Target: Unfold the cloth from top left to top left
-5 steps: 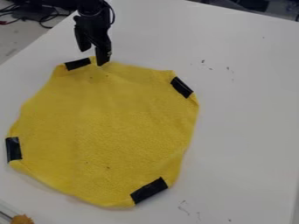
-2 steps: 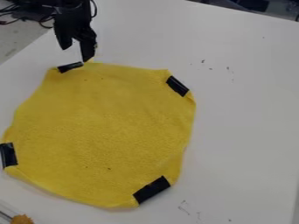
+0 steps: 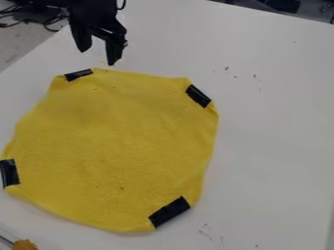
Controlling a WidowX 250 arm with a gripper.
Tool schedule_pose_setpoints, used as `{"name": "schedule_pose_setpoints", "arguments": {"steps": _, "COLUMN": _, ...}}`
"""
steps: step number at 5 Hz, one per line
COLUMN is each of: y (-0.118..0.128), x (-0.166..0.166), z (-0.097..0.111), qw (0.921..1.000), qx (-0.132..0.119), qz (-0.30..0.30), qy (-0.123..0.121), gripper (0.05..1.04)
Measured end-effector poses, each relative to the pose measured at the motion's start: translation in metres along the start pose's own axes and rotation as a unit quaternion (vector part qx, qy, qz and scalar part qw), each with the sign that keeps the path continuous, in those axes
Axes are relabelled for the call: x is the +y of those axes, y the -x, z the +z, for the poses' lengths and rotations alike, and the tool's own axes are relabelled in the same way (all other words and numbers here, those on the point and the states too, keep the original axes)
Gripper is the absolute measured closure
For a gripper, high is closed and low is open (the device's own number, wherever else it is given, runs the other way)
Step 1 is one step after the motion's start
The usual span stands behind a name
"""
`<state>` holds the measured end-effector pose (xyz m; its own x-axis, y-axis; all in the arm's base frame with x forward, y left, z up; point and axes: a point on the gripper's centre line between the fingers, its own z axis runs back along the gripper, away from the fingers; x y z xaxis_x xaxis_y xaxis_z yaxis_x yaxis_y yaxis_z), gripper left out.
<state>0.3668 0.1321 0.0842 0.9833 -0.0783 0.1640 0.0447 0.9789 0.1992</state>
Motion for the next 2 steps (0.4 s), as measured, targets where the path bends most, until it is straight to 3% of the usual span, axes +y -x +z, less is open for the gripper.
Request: {"name": "schedule_pose_setpoints", "arguments": {"steps": 2, "y": 0.046, "x": -0.042, "z": 0.007, "qw": 0.9975, "qx": 0.030, "qz": 0.058, "qy": 0.026, "gripper": 0.083}}
